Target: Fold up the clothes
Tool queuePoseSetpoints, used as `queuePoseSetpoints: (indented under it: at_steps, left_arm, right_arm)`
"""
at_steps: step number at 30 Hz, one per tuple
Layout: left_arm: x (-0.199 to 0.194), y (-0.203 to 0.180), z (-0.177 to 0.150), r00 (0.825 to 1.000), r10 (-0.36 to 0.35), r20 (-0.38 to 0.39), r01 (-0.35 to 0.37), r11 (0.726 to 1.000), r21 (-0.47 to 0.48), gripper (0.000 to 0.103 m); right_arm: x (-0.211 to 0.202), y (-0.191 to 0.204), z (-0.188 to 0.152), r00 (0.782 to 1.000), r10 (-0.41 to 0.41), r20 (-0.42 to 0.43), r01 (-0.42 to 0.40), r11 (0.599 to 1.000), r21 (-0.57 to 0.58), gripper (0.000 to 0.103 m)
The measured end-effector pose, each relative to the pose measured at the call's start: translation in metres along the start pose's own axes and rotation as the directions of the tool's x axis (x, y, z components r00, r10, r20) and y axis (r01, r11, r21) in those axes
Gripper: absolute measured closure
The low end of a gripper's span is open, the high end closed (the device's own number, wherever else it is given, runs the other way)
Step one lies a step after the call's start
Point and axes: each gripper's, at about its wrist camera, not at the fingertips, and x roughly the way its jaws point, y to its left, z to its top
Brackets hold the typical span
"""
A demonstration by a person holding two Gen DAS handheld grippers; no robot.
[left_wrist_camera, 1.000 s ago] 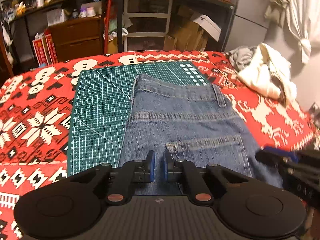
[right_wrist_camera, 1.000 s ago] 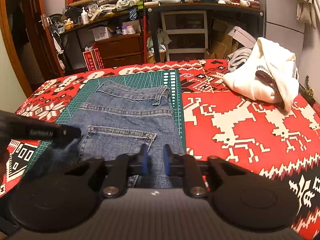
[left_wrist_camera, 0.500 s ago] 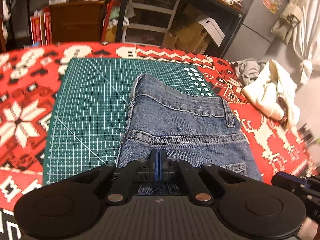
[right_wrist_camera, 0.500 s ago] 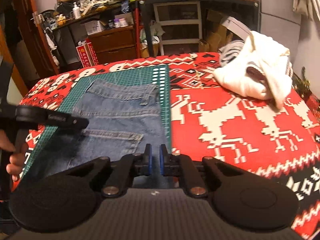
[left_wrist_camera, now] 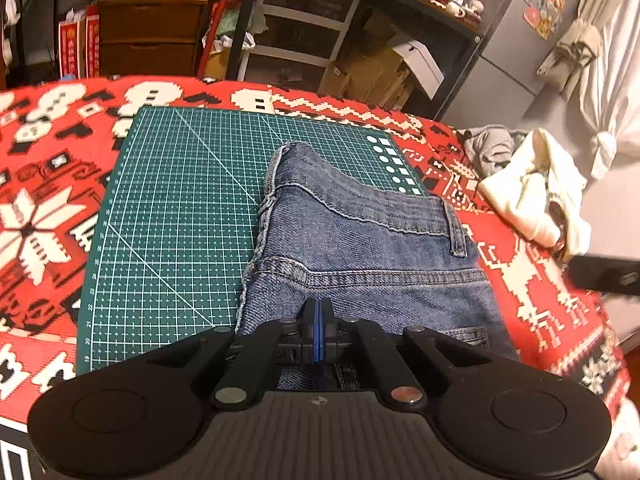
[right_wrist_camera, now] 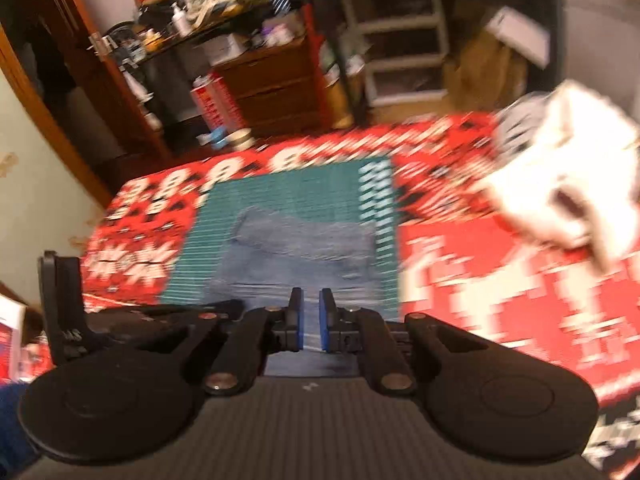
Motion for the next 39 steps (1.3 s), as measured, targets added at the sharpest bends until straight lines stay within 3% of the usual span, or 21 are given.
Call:
queuePoseSetpoints:
  at_steps: [7,11,14,16,24,27,34,38,39]
  left_arm:
    - [0.002,0.017,0.004,0.996,-0.085,-0.025,0.083,0.995,-0.063,0.100]
    - [0.003,0.020,0.004,0.994,-0.105,-0.026,0.103,0.991,-0.082,0.100]
    - [0.003,0.023,0.003,0.993,-0.118,-0.027,0.115,0.989,-0.094,0.100]
    - [0.004,0.023,0.003,0.992,-0.123,-0.027,0.120,0.988,-0.095,0.100]
    - [0.003,0.018,0.004,0.995,-0.099,-0.030,0.097,0.994,-0.043,0.100]
    - [0.004,0.018,0.004,0.995,-0.097,-0.032,0.095,0.995,-0.043,0.100]
    - [0.004,0.017,0.006,0.995,-0.095,-0.040,0.093,0.995,-0.038,0.100]
    - [0.005,0.017,0.006,0.995,-0.093,-0.042,0.092,0.995,-0.035,0.100]
    - [0.005,0.017,0.006,0.995,-0.092,-0.042,0.091,0.995,-0.034,0.100]
  right_arm:
    - [0.077,0.004,0.005,0.983,0.129,-0.132,-0.107,0.981,0.159,0.099]
    - [0.107,0.002,0.001,0.974,0.110,-0.199,-0.075,0.981,0.177,0.100]
    - [0.116,-0.010,-0.005,0.975,0.109,-0.195,-0.069,0.978,0.198,0.103]
    - [0.114,-0.021,-0.006,0.975,0.129,-0.182,-0.084,0.968,0.237,0.103]
    - [0.087,-0.069,-0.006,0.990,0.037,-0.137,0.002,0.963,0.270,0.103]
    - [0.080,-0.087,-0.009,0.989,0.082,-0.120,-0.039,0.944,0.327,0.103]
    - [0.069,-0.092,-0.012,0.994,0.074,-0.083,-0.045,0.948,0.315,0.103]
    - [0.056,-0.096,-0.015,0.996,-0.034,-0.086,0.057,0.957,0.284,0.102]
    - [0.051,-0.100,-0.014,0.997,-0.028,-0.079,0.051,0.952,0.303,0.102]
